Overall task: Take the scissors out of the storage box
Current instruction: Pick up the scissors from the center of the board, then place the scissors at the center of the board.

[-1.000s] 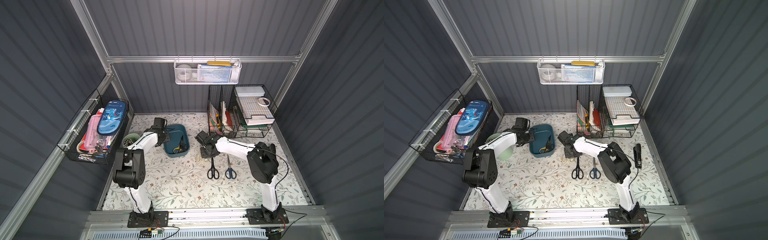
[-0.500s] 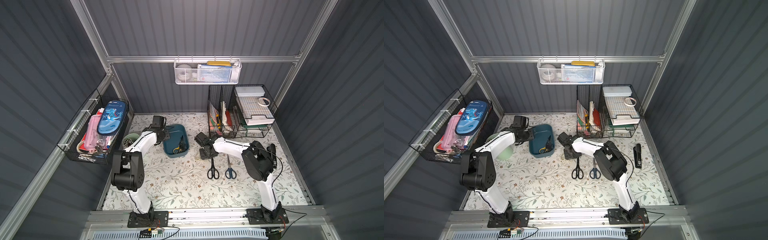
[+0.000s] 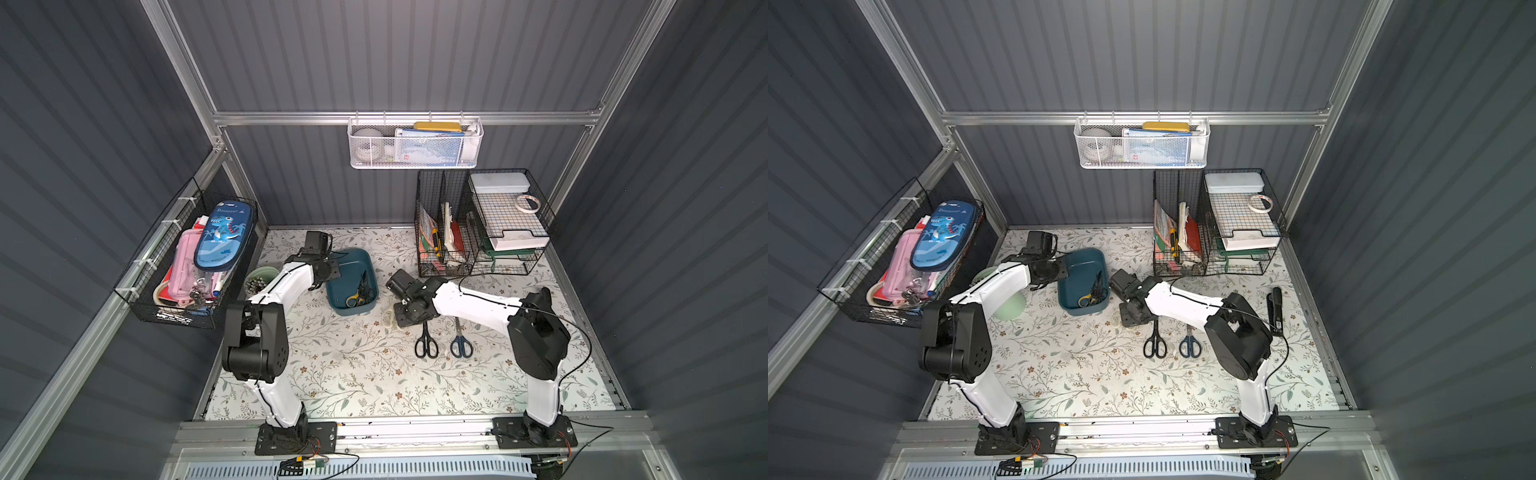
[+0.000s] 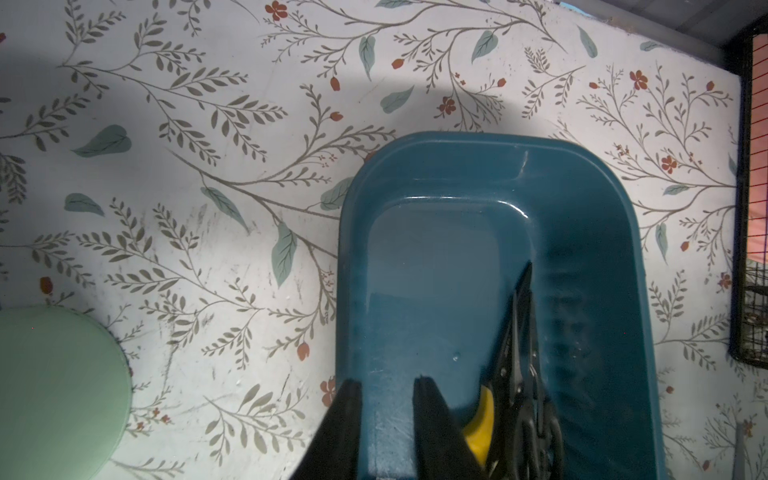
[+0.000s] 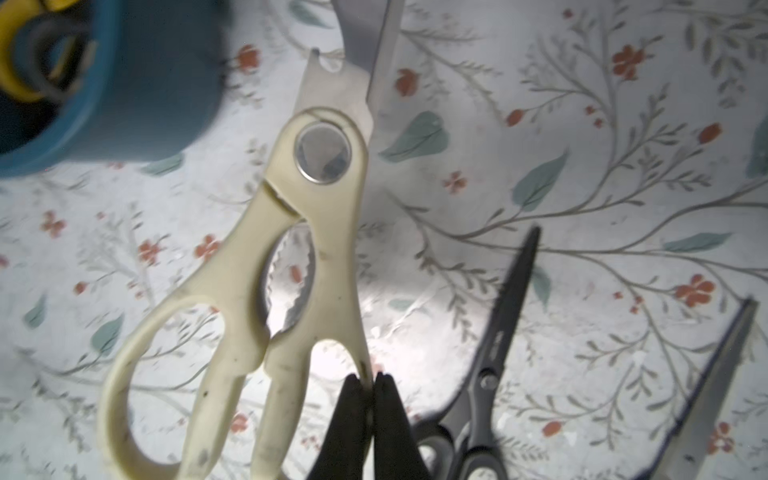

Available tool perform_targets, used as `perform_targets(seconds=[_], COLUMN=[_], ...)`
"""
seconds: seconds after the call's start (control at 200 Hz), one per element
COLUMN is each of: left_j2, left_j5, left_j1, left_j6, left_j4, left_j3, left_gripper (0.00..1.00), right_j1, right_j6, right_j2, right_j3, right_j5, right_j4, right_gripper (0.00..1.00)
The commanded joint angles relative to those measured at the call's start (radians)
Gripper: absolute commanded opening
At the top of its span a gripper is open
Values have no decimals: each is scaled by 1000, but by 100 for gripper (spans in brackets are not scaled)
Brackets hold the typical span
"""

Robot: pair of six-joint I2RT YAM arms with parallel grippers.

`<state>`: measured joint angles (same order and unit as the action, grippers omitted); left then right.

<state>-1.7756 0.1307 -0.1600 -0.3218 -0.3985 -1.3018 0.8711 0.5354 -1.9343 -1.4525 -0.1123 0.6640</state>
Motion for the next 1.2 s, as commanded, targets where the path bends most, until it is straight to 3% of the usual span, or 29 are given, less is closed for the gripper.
perform_targets(seconds=[0.0, 0.305, 0.77, 0.891, 1.011, 1.196], left_j2=[13, 19, 19, 23, 30, 49], left_j5=[-20, -19, -16, -16, -16, -27], left_j1=[-3, -3, -3, -3, -3, -22], left_j6=[7, 14, 13, 16, 23, 107], left_j4=[-20, -20, -17, -22, -25, -65], left_j3=[-27, -29, -18, -23, -32, -59], left_gripper=[27, 27, 27, 27, 27, 27], right_j1=[60, 138, 116, 114, 113, 97], right_j6=[46, 14, 78, 76, 76, 44], right_j2=[4, -32, -44, -50, -32, 86], right_j3=[49, 57, 126, 129, 130, 93], right_j5=[6, -37, -44, -35, -48, -83], right_j4=[25, 60, 21, 15, 21, 72], right_gripper=[0, 0, 1, 6, 17, 32])
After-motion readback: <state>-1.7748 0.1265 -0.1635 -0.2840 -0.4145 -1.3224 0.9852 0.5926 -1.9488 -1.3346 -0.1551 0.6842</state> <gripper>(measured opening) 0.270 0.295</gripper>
